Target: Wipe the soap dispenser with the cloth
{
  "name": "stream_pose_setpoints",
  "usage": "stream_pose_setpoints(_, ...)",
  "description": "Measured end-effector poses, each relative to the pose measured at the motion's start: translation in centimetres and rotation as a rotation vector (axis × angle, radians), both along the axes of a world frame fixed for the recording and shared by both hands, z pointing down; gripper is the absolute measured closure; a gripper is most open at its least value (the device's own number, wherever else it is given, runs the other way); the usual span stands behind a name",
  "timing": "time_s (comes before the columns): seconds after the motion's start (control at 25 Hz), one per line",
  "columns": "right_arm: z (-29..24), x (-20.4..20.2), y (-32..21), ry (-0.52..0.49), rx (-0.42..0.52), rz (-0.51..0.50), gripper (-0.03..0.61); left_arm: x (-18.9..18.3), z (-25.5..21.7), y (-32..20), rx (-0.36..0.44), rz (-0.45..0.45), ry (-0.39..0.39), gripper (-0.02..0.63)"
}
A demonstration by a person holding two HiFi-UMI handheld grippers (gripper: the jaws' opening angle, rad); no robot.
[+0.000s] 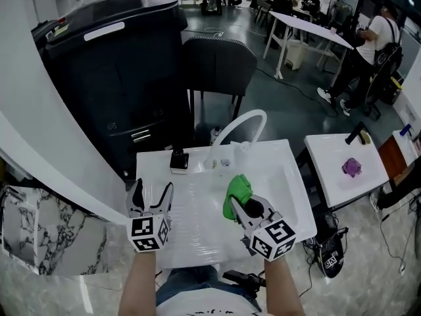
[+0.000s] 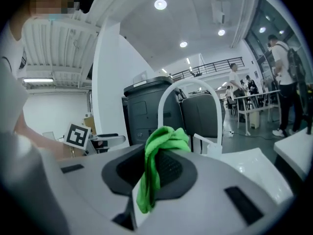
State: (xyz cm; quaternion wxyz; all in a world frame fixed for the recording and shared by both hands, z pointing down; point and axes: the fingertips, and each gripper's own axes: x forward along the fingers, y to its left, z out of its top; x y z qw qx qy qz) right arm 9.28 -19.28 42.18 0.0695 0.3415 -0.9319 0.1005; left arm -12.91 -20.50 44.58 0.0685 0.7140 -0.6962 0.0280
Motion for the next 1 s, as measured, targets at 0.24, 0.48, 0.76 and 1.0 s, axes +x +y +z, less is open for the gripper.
stream_pose_setpoints(0.24, -1.6, 0.8, 0.3, 0.056, 0.109, -0.01, 0.526, -0.3, -3.2, 3.7, 0.077, -0.016, 0.006, 0.241)
stream_pose_setpoints(0.48, -2.9, 1.2, 0.9, 0.063, 0.163, -0.024, 0.526, -0.3, -6.0, 6.6, 0.152, -0.055, -0.045, 0.601)
stream_pose_setpoints(0.76, -5.9, 1.4, 2.4, 0.025, 0.249, -0.007, 0.526, 1.1, -8.6, 7.5, 0.2, -0.014, -0.078, 0.601)
stream_pose_setpoints(1.0, -7.8, 1.5, 3.5, 0.032, 0.331, 0.031, 0.528, 1.3, -9.5, 8.3, 0.212, 0.005, -0.104, 0.6)
